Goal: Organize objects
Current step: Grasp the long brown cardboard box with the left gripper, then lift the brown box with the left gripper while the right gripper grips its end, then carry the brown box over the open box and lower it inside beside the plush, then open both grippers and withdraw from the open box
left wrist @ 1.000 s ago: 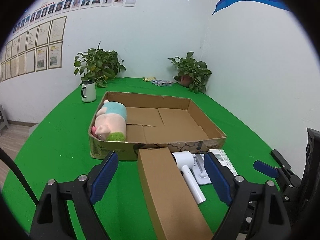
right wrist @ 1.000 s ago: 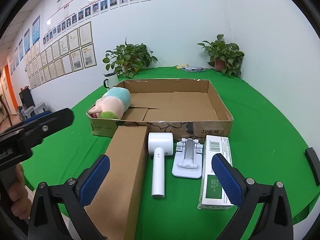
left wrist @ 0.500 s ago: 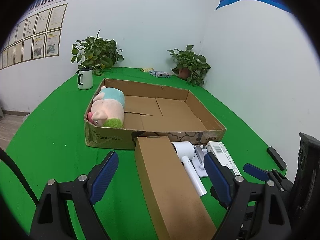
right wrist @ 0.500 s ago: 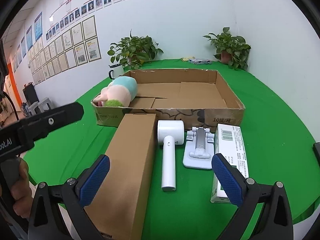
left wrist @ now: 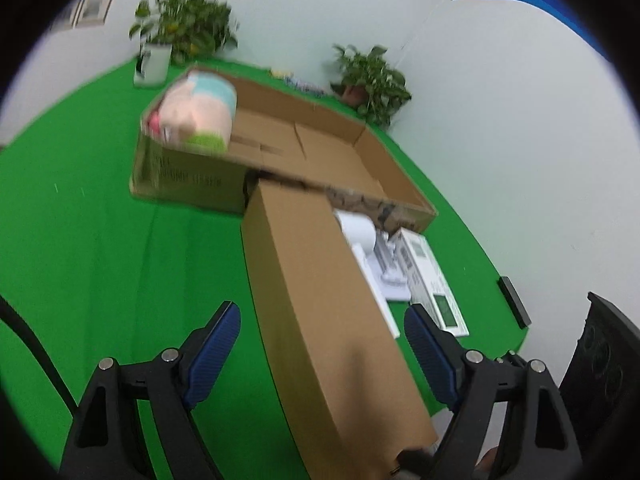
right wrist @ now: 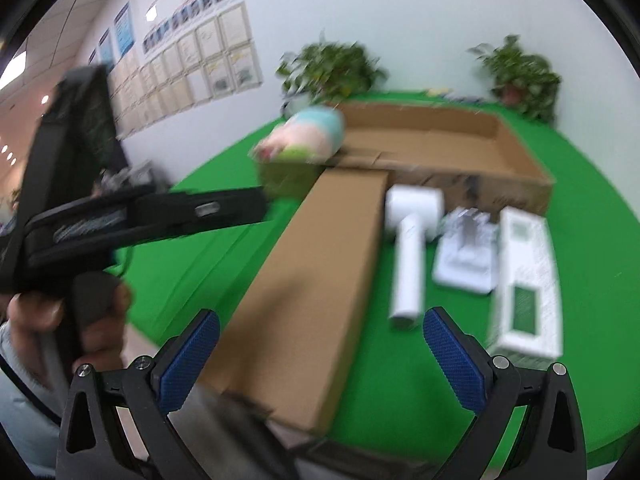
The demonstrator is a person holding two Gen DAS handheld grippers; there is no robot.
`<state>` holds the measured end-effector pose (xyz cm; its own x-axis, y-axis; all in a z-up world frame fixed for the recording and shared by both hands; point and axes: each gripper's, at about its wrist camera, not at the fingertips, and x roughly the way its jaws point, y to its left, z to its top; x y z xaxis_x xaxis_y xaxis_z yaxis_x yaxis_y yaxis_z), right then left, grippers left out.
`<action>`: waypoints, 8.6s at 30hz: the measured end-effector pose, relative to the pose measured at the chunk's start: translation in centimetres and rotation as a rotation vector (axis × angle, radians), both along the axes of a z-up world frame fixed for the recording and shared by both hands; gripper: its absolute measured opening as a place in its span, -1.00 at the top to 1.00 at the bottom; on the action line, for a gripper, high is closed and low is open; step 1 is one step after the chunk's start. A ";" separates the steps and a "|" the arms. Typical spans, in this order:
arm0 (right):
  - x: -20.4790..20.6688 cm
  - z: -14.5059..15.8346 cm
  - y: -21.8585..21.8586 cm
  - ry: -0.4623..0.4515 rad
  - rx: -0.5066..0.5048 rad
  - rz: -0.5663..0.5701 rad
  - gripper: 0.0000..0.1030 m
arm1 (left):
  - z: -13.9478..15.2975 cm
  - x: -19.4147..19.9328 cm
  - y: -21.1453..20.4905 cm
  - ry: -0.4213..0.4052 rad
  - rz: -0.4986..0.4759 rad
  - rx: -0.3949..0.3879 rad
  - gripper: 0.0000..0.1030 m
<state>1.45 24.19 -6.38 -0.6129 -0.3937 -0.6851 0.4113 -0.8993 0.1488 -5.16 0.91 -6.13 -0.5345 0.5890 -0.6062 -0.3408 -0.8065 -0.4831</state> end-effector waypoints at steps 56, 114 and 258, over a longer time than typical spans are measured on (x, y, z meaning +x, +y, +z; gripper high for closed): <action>0.2 -1.5 5.3 -0.136 -0.323 0.002 -0.99 | 1.4 4.4 8.0 -0.044 -0.339 0.015 -0.13; -2.1 -3.4 0.8 -0.136 -0.113 -0.113 -0.10 | -4.2 0.8 -0.4 -0.175 -0.041 -0.055 0.33; -8.6 3.4 4.5 0.215 0.083 -0.320 -0.96 | 8.8 -0.4 4.1 0.406 0.287 -0.345 -0.57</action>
